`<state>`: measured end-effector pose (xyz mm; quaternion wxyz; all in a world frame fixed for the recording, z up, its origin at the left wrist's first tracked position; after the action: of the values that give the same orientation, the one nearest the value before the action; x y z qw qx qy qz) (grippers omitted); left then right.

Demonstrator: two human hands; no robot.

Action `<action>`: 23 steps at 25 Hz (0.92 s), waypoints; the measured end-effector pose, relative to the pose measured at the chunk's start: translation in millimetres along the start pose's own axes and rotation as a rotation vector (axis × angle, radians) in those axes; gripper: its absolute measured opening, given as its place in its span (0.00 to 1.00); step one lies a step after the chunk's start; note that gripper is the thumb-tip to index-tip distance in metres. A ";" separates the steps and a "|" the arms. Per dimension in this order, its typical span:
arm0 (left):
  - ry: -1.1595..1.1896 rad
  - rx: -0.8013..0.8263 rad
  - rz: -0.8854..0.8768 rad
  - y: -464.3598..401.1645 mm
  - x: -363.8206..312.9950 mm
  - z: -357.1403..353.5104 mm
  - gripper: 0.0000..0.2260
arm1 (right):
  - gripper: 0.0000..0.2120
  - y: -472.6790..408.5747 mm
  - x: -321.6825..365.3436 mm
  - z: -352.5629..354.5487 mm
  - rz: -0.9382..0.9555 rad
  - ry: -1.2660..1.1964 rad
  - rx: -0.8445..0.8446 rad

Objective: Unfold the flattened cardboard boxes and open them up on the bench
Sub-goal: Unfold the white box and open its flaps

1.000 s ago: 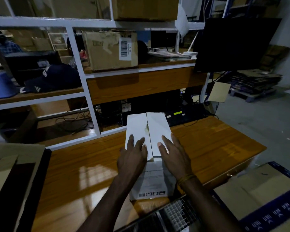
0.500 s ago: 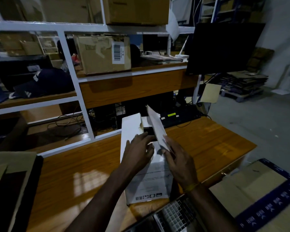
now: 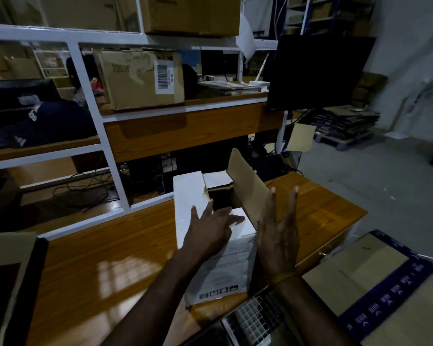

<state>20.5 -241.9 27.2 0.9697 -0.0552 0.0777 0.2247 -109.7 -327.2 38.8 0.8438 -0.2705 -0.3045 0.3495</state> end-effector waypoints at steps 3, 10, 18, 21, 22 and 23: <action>0.062 -0.006 -0.012 0.1 0.0 0.4 0.20 | 0.30 0.3 -2.8 -11.6 0.036 0.199 0.095; 0.044 -0.041 -0.010 2.7 3.0 -0.1 0.19 | 0.47 7.2 -23.4 -28.8 -0.050 0.182 0.379; 0.113 -0.278 0.064 7.5 7.8 4.2 0.14 | 0.42 8.9 3.2 -35.8 0.001 0.094 0.557; 0.099 -0.388 0.108 12.4 10.4 5.4 0.12 | 0.36 10.5 -1.0 -40.0 -0.046 0.009 0.588; 0.091 -0.383 0.099 11.0 10.1 5.1 0.12 | 0.34 10.0 -1.8 -42.0 -0.049 -0.016 0.586; 0.077 -0.362 0.084 9.1 8.9 4.2 0.13 | 0.31 9.6 -2.3 -42.5 -0.056 -0.052 0.573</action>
<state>24.9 -229.3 29.1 0.9300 -0.2342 0.0755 0.2729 -85.2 -333.5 3.3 0.8871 -0.0034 -0.2222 0.4046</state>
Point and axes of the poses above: each hand's wrist, its own y-axis away from the middle knuckle, its own z-axis out of the back of the hand, x = y × z, the point moved 7 cm from there along -y, towards the middle knuckle, and after that the axes turned 5 degrees about x, right-handed, at the moved point
